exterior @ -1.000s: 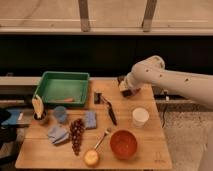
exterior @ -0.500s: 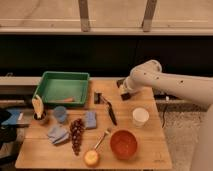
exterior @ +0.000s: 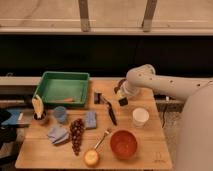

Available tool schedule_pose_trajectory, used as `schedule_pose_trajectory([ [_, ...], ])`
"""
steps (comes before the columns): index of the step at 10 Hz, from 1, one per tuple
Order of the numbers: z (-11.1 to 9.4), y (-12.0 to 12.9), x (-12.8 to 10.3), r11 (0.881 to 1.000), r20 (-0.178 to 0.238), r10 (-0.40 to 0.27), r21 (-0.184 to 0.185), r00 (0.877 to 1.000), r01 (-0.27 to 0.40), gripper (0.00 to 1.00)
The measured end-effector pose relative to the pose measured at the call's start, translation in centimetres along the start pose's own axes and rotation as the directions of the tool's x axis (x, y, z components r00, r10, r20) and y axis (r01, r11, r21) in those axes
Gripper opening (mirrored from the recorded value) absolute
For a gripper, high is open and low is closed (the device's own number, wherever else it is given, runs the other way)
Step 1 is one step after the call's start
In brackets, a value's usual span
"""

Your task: Place eraser in table surface

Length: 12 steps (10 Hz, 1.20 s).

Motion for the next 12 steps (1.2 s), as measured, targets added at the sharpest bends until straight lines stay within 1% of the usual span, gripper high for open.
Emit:
schedule_pose_trajectory([
  [2,1.8,-0.5,0.6,1.0,-0.045,0.015,-0.026,0.999,-0.016,0.0],
  [3,2.8,-0.5,1.0,0.998,-0.072,0.021,-0.05,0.997,-0.025,0.02],
  [5,4.0,-0.6,1.5,0.997,-0.104,0.028,-0.073,0.994,-0.036,0.16],
  [7,4.5,-0.3,1.7,0.995,-0.125,0.032,-0.089,0.992,-0.043,0.39],
  [10,4.9,-0.4,2.1,0.994,-0.14,0.041,-0.097,0.989,-0.055,0.66],
  [11,4.8,-0.6,2.3,0.994,-0.141,0.044,-0.097,0.989,-0.058,0.7],
  [12,4.7,-0.7,2.4,0.994,-0.141,0.047,-0.094,0.989,-0.06,0.7],
])
